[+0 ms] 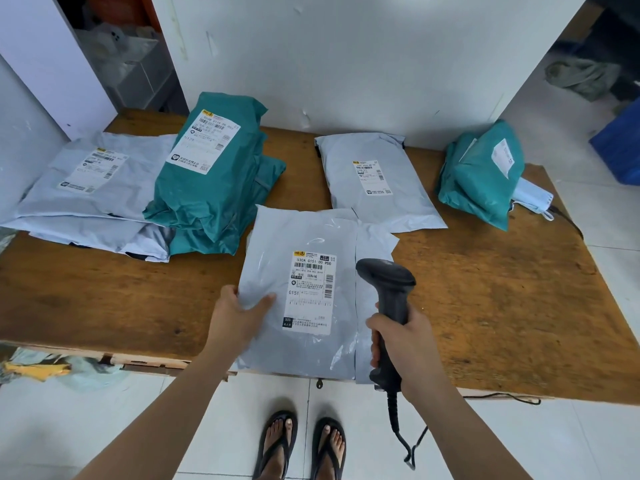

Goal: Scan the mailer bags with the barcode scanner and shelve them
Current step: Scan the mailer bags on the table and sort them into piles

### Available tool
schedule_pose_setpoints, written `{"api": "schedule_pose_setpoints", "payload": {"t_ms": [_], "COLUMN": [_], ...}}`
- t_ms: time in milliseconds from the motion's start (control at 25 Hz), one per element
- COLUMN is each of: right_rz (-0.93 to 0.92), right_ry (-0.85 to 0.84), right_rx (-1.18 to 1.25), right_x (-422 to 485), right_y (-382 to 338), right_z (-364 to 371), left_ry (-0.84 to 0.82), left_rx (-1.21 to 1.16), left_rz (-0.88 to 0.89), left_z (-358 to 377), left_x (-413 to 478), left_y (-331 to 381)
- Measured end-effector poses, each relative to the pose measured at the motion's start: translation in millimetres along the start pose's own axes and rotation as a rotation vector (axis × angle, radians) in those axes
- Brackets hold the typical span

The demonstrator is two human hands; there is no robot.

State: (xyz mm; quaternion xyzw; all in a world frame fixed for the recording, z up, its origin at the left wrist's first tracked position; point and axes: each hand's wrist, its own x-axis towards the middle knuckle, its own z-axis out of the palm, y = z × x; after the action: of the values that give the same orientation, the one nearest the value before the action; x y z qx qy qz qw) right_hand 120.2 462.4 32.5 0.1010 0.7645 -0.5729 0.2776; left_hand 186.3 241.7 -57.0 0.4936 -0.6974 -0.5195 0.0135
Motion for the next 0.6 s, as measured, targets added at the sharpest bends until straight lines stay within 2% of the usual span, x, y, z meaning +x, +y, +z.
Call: {"api": "schedule_pose_setpoints", "payload": {"t_ms": [80,160,240,480,600], "right_rz": [-0.032,-0.068,-0.068,-0.029,-0.031], "right_ry": [0.020,-0.011,-0.060,-0.195,-0.213], "right_rx": [-0.051,-0.158,-0.228,-0.193,-0.174], "right_x": [11,25,39,67,83], "right_y": [2,4,4,5,-5], "right_z": [-2,-4,-3,11,16], "left_ry": [-0.027,-0.191,-0.325,-0.216,-0.134], "left_rx": [0.094,-0.119,-0.244,-0.346,-0.236], "left_rz": [-0.103,-0.288,-0.354,-0.182,-0.054], "left_z": [2,-2,-4,7,10], "left_x": [10,17,20,42,64], "left_y": [5,16,21,45,70]}}
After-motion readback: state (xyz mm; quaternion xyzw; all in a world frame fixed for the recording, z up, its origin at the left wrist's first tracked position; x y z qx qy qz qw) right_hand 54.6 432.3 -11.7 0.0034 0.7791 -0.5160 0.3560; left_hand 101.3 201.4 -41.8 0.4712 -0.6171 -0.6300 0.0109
